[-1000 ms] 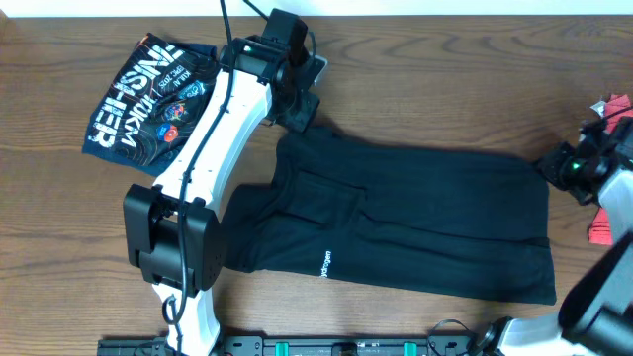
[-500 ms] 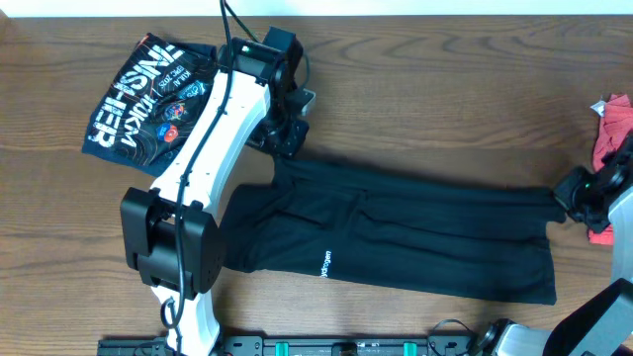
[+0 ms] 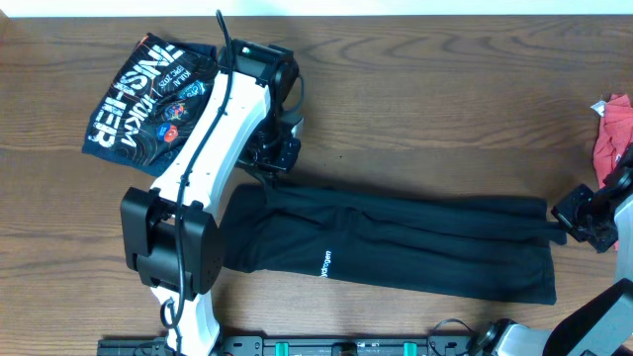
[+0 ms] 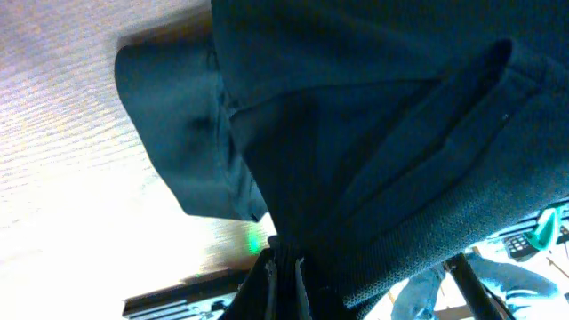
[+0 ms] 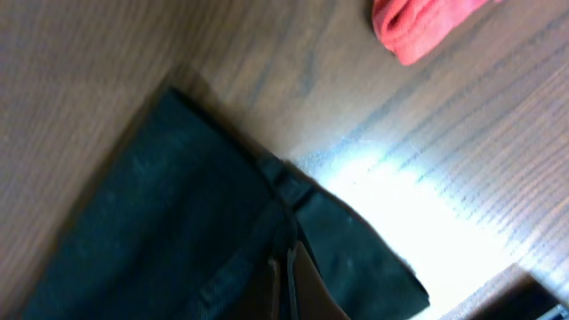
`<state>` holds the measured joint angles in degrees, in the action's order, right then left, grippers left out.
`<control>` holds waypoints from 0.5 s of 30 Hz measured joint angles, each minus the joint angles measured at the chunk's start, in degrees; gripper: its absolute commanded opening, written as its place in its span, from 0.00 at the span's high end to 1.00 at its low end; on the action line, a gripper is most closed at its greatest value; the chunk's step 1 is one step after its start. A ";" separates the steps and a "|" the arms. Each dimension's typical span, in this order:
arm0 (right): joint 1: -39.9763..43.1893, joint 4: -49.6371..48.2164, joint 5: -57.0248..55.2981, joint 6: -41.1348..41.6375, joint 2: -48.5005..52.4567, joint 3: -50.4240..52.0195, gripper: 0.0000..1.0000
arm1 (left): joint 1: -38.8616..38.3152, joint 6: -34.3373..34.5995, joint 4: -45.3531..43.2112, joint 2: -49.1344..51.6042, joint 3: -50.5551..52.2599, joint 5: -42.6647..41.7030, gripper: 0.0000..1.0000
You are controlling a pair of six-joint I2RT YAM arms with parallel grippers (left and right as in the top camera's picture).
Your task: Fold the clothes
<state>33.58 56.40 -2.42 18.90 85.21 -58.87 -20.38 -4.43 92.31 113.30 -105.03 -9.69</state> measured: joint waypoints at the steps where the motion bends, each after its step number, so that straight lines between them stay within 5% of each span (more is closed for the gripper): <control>1: 0.00 0.42 -0.07 0.00 0.00 0.00 0.99 | 0.00 0.33 0.02 -0.04 1.01 0.00 0.94; 15: 0.00 1.99 -3.02 0.00 0.00 0.00 0.99 | -0.94 2.75 0.00 -0.07 18.21 -2.01 0.94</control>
<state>33.58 58.39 -5.43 18.90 85.21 -58.87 -21.32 -1.67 92.31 113.23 -86.83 -11.70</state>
